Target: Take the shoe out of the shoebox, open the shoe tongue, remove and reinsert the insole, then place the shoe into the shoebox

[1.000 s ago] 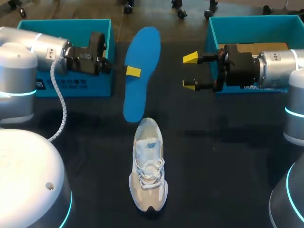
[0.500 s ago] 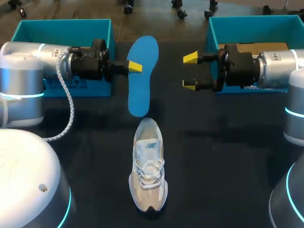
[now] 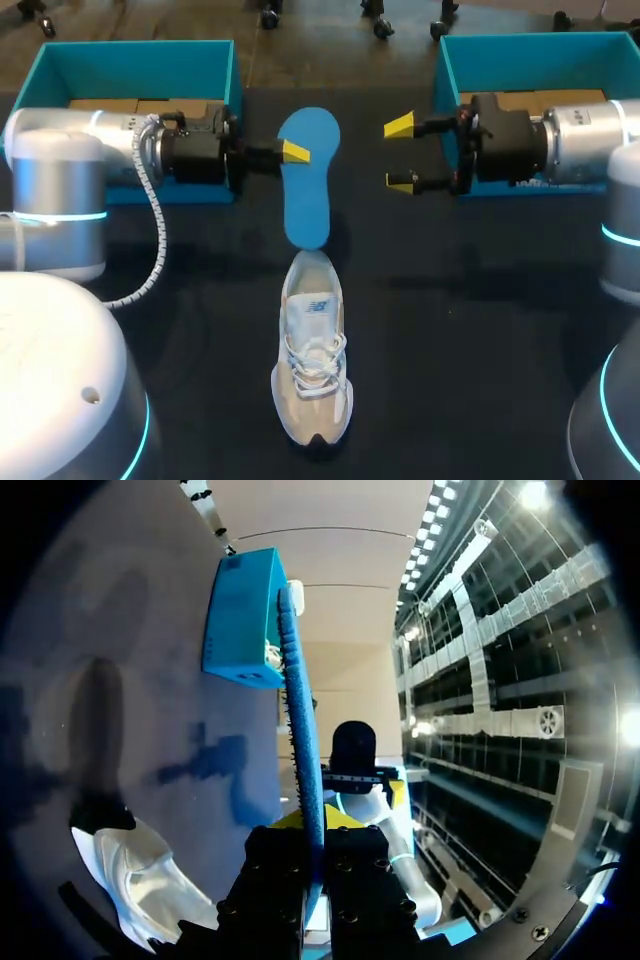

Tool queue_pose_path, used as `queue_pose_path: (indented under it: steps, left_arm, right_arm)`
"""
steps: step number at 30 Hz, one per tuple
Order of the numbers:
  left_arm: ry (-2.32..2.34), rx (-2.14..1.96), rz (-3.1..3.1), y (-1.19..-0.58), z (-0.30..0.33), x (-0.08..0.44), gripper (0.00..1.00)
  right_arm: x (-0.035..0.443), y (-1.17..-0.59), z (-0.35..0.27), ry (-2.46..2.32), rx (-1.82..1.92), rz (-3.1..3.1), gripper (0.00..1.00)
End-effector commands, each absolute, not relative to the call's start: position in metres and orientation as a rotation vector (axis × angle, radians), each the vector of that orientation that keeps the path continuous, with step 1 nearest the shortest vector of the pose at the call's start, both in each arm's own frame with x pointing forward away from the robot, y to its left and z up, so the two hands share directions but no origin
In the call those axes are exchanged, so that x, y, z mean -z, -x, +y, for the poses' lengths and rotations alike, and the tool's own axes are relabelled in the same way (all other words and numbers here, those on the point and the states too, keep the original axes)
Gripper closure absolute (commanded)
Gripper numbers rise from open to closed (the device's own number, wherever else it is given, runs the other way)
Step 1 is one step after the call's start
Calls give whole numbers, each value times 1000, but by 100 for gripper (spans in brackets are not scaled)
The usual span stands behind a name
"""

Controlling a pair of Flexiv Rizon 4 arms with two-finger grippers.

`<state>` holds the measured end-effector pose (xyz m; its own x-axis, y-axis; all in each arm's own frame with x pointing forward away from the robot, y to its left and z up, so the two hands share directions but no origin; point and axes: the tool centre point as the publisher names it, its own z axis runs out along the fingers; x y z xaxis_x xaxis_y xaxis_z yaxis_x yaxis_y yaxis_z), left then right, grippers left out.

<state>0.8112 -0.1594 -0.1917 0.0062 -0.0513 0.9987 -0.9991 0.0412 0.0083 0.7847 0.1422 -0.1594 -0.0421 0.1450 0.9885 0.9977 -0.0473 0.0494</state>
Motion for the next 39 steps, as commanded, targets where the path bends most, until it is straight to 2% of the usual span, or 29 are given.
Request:
queue_pose_path:
  steps: [1, 23, 39]
  left_arm:
    - [-1234, -1157, -1256, -810, -161, 192, 100]
    - [-1268, -1100, -1236, -815, -164, 197, 100]
    - [-1268, -1100, -1236, -815, -164, 197, 100]
  right_arm:
    - [142, -789, 147, 1440, 1083, -1429, 0]
    - [65, -799, 202, 2047, 273, -1909, 0]
    - [66, -810, 226, 2229, -46, -2091, 0]
